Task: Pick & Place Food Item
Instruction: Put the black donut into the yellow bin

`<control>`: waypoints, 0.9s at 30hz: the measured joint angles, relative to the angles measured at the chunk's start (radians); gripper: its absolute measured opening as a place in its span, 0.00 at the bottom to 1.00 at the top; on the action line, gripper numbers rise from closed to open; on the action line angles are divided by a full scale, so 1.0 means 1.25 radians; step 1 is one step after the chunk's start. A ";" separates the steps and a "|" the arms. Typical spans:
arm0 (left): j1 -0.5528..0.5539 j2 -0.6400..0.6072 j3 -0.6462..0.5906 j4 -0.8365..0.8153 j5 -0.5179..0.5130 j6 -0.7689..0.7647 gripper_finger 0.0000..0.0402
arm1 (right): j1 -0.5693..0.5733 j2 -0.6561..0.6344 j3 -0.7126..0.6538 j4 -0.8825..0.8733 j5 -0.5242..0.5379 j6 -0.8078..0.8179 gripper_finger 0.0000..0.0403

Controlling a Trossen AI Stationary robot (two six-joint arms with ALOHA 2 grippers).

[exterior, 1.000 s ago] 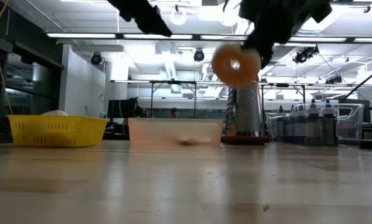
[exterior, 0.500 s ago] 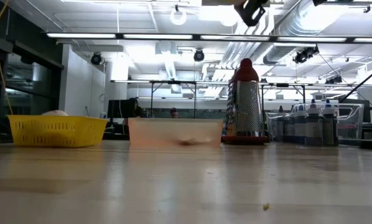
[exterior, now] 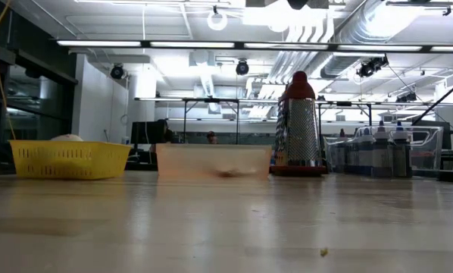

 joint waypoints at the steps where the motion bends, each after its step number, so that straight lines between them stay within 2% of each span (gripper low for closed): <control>1: 0.000 0.000 0.000 0.002 0.000 0.001 0.50 | -0.004 0.000 0.000 0.004 0.001 -0.009 0.23; 6: 0.000 0.000 0.000 0.006 0.000 0.003 0.50 | -0.023 0.017 0.000 0.036 -0.005 -0.016 0.23; 14: 0.012 0.000 0.000 0.009 0.003 0.008 0.50 | -0.053 0.100 0.000 0.154 -0.094 0.009 0.23; 19: 0.025 0.000 0.000 0.010 0.079 0.005 0.50 | -0.074 0.106 0.000 0.178 -0.111 0.004 0.23; 27: 0.034 0.008 0.000 0.028 0.091 0.007 0.50 | -0.088 0.106 0.000 0.199 -0.114 -0.012 0.23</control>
